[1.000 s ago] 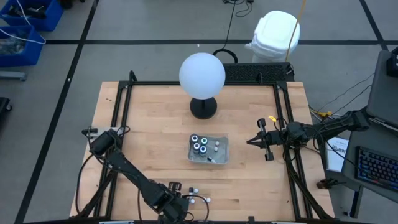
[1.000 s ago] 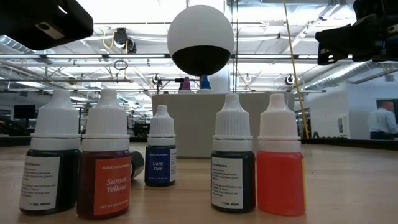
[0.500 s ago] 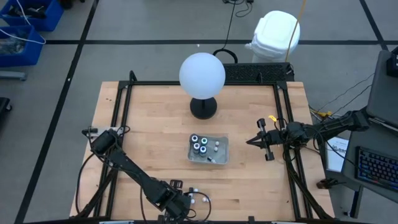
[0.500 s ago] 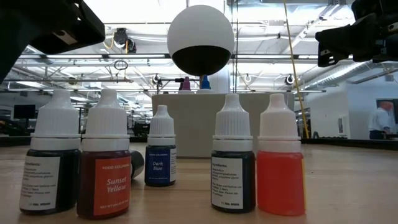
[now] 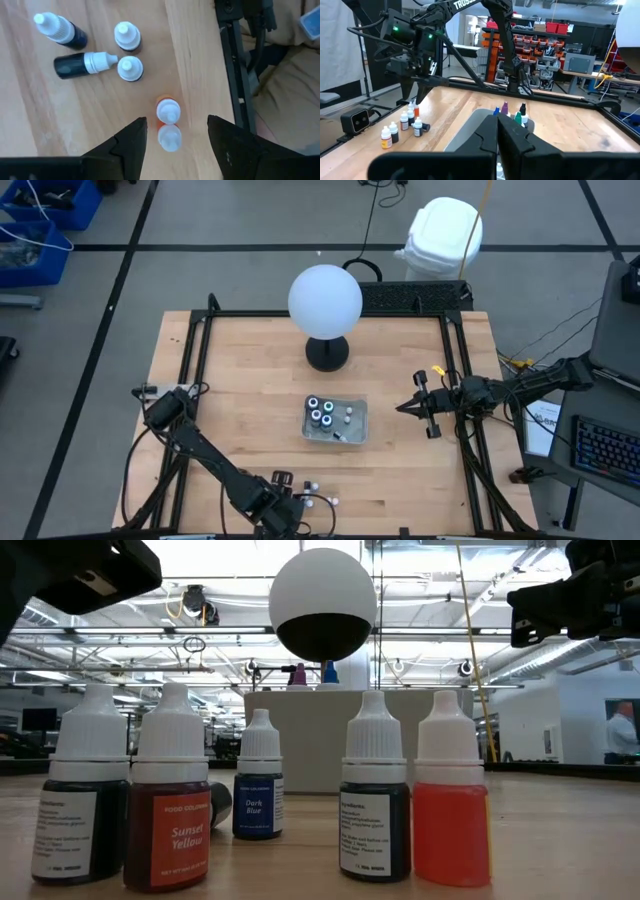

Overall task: Pick & Place food coloring
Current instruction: Put the small orange food coloring bottle into the gray bin

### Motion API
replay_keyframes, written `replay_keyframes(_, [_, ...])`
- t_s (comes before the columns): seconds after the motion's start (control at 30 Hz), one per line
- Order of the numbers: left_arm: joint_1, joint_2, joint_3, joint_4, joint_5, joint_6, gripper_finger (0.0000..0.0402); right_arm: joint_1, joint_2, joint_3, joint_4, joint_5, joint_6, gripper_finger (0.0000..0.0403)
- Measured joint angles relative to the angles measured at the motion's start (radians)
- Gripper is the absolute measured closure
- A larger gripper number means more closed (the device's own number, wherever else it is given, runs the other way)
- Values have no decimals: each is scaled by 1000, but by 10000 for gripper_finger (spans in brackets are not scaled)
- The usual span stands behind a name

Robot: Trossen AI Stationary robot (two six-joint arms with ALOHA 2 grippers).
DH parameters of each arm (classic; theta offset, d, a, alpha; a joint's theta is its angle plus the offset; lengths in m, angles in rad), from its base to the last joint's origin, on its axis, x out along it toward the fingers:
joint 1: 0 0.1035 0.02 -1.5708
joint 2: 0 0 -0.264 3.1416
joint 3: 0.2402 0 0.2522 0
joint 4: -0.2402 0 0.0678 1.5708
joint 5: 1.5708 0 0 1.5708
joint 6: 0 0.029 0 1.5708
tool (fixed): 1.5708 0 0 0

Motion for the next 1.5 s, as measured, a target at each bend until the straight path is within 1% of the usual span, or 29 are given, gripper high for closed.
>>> replay_keyframes(0.17, [1, 0, 0, -28, 0, 1, 188, 0, 0, 0, 0, 0, -26, 403])
replay_keyframes(0.47, [0, -1, -69, 8, 0, -34, 188, 0, 0, 0, 23, 0, -50, 403])
replay_keyframes(1.13, [0, -1, -71, 34, 3, -53, 188, 0, 0, 0, 31, 0, -50, 403])
replay_keyframes(1.23, [0, -1, -71, 34, 4, -56, 199, 0, 0, 0, 30, 0, -50, 403])
replay_keyframes(1.5, [0, -1, -71, 34, 4, -59, 266, 0, 0, 0, 30, 0, -50, 403])
